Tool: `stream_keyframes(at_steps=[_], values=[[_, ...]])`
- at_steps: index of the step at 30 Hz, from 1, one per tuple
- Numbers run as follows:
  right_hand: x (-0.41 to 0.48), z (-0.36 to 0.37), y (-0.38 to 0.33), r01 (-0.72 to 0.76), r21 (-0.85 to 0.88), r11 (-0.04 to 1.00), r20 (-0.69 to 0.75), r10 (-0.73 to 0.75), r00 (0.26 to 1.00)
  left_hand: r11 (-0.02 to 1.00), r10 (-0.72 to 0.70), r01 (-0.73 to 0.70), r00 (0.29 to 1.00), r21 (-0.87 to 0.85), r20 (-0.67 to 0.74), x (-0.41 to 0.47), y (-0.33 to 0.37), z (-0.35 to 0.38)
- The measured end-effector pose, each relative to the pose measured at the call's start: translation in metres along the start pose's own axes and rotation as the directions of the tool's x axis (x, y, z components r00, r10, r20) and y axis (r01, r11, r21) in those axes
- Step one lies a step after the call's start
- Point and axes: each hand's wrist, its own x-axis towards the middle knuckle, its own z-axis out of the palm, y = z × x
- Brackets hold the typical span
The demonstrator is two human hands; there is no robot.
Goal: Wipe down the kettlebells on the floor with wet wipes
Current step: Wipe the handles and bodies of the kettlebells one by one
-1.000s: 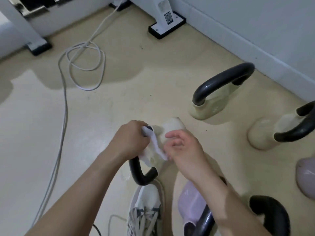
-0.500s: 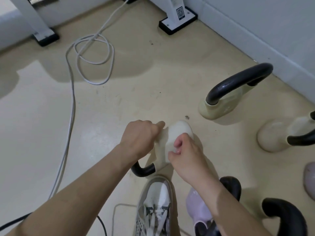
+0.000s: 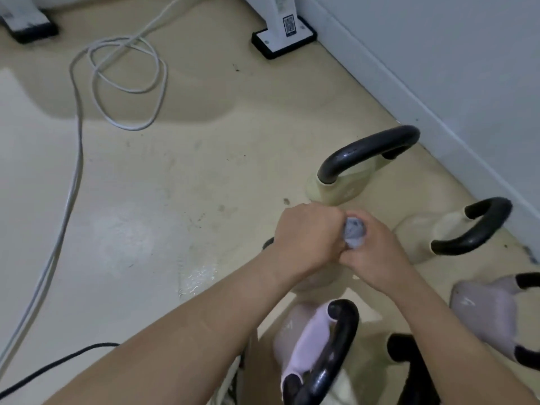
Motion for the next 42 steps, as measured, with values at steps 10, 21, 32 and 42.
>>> stream_keyframes(at_steps=[10, 21, 32, 42], values=[[-0.03, 0.024, -0.016, 0.475, -0.725, 0.499, 0.251, -0.451, 0.857, 0.894, 0.023, -0.022, 1.0, -0.447, -0.004, -0.06, -0.028, 0.032], [0.002, 0.005, 0.049, 0.461, -0.495, 0.737, -0.077, -0.566, 0.821, 0.879, -0.007, -0.058, 0.991, -0.473, -0.135, -0.071, -0.02, 0.037], [-0.011, 0.003, 0.033, 0.349, -0.457, 0.818, 0.004, -0.391, 0.92, 0.764, -0.016, 0.096, 0.991, -0.638, 0.13, -0.061, -0.028, 0.045], [-0.015, 0.036, -0.012, 0.6, -0.713, 0.363, 0.32, -0.594, 0.739, 0.83, -0.047, 0.058, 0.998, -0.555, 0.033, -0.085, -0.039, 0.063]])
